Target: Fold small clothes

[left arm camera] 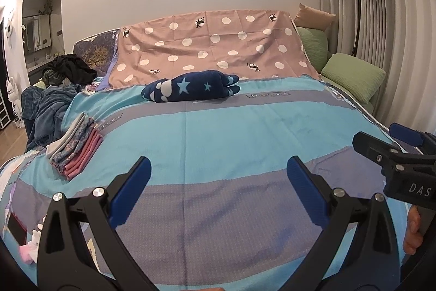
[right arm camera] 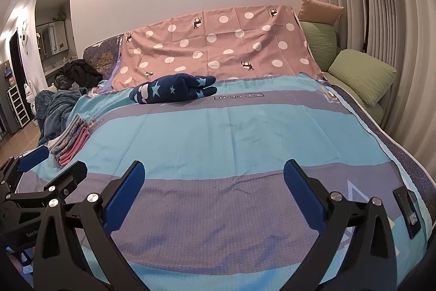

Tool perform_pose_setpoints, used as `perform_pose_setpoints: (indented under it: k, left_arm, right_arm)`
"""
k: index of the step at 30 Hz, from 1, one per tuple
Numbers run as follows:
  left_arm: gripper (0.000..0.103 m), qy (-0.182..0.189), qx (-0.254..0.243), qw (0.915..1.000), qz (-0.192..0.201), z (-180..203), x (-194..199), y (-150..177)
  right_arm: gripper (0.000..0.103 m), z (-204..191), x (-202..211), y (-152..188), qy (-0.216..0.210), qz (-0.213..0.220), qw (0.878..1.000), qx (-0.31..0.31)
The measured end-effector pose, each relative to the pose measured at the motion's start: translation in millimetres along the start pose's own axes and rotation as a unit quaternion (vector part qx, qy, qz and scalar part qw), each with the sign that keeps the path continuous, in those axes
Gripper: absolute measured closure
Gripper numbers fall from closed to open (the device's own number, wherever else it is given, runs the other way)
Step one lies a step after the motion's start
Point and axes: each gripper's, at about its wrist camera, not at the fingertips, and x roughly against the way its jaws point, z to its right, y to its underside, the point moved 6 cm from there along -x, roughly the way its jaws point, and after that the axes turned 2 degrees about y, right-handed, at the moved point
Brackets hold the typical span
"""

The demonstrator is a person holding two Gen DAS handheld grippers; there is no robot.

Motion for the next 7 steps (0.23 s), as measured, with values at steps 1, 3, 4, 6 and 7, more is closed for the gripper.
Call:
perform_pose_setpoints:
  k: [1,3,4,6,7]
  left_arm:
    - [0.002,0.000,0.000,1.0000,-0.002,-0.3,-0.9,0.8]
    - [0.002,-0.002,0.000,1.0000,-0.004,-1.2,-1.8,2.0]
    - [0.002,-0.004,-0.001,1.0000,-0.006,-2.0,-2.5,2.5]
    - [0.002,-0.007,-0.002,0.9999,-0.007,-3.5,-3.4,3.7]
    - [0.002,-0.007,-0.002,0.9999,-0.008,-3.8,-3.6,4.3]
  right_arm:
    - [0.001,-0.6,0.0,0.1,0.000,0.000,1.000,0.001]
    - [0.001,-1.7,-0.7,0.8,0.002,-0.001,1.000,0.003]
    - [0.001,-2.3,-1.3,1.2,0.001,-0.003,1.000,0.003]
    - [0.001,-4.3,-2.8,1.7,-0.001,-0.006,1.000,0.005]
    - [0.001,-5.5,-3.4,2.2,-0.001,-0.007,1.000,0.007]
